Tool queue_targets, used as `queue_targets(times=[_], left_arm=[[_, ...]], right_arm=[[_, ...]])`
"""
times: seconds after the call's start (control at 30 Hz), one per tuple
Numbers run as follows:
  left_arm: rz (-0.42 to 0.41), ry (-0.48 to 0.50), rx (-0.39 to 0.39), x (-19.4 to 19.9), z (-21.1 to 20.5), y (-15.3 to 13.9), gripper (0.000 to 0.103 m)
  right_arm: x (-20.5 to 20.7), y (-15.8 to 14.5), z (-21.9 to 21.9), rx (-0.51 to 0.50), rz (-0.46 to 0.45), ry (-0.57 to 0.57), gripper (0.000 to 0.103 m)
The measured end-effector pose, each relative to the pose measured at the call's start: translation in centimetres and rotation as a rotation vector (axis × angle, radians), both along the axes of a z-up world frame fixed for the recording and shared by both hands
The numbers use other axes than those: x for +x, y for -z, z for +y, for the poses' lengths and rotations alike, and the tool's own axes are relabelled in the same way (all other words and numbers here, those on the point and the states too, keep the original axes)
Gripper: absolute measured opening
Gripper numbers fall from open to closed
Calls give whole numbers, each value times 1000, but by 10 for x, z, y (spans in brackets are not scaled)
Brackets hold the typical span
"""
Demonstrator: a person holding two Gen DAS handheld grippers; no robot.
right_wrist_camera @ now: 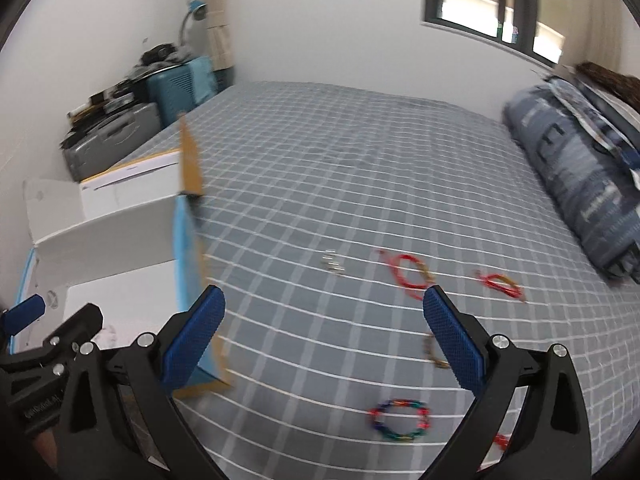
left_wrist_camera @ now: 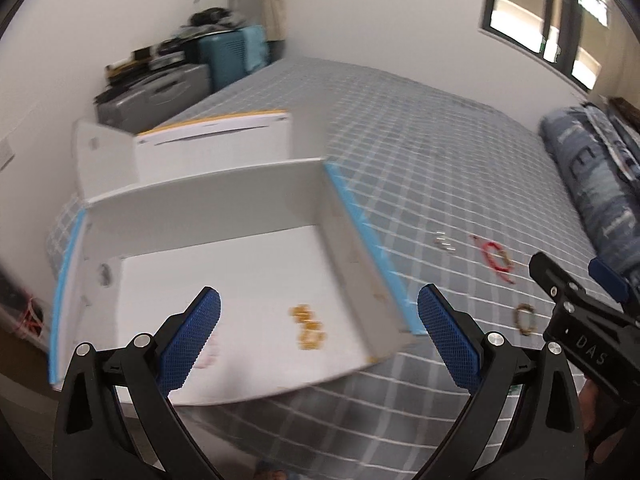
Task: Organize jewelry
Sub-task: 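Move both tools back over the bed toward the remaining bracelets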
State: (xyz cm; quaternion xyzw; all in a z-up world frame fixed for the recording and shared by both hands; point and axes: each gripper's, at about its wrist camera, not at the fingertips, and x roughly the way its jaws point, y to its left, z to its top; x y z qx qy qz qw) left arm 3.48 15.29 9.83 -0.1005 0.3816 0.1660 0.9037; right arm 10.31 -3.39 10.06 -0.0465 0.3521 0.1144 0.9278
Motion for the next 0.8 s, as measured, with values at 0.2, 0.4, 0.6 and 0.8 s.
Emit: queue_targets(times=[0.2,0.4,0.6,0.8], left_arm=[[16,118,3,29,-67,7,97],[64,219,15,52,-121,29,97],[138,315,35,68,-165,65,97],[217,382,41,78,-181,101,97]], right_arm=[[-5,12,-84,-11,23,109,95],[-9,38,-149,-19,76,199,95],[-21,66,-187,-5,128,234,95],[-31,124,-214,-13,244,254,95]])
